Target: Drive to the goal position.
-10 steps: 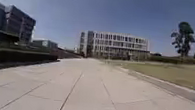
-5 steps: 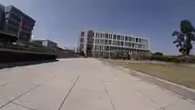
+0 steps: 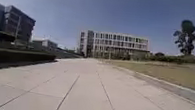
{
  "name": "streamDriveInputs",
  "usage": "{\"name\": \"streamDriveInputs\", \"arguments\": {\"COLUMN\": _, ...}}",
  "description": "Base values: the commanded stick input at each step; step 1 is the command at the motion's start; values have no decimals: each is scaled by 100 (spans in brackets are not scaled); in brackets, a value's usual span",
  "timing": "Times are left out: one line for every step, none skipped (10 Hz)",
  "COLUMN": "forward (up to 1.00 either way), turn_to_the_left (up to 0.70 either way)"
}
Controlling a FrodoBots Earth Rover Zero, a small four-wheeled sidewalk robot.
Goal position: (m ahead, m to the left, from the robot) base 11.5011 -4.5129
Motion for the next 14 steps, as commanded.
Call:
{"name": "streamDriveInputs", "arguments": {"forward": 70, "turn_to_the_left": 1}}
{"name": "streamDriveInputs", "arguments": {"forward": 70, "turn_to_the_left": 1}}
{"name": "streamDriveInputs", "arguments": {"forward": 70, "turn_to_the_left": 1}}
{"name": "streamDriveInputs", "arguments": {"forward": 70, "turn_to_the_left": 1}}
{"name": "streamDriveInputs", "arguments": {"forward": 70, "turn_to_the_left": 1}}
{"name": "streamDriveInputs", "arguments": {"forward": 70, "turn_to_the_left": 1}}
{"name": "streamDriveInputs", "arguments": {"forward": 70, "turn_to_the_left": 1}}
{"name": "streamDriveInputs", "arguments": {"forward": 70, "turn_to_the_left": 1}}
{"name": "streamDriveInputs", "arguments": {"forward": 70, "turn_to_the_left": 1}}
{"name": "streamDriveInputs", "arguments": {"forward": 70, "turn_to_the_left": 1}}
{"name": "streamDriveInputs", "arguments": {"forward": 70, "turn_to_the_left": 1}}
{"name": "streamDriveInputs", "arguments": {"forward": 70, "turn_to_the_left": 1}}
{"name": "streamDriveInputs", "arguments": {"forward": 70, "turn_to_the_left": 1}}
{"name": "streamDriveInputs", "arguments": {"forward": 70, "turn_to_the_left": 1}}
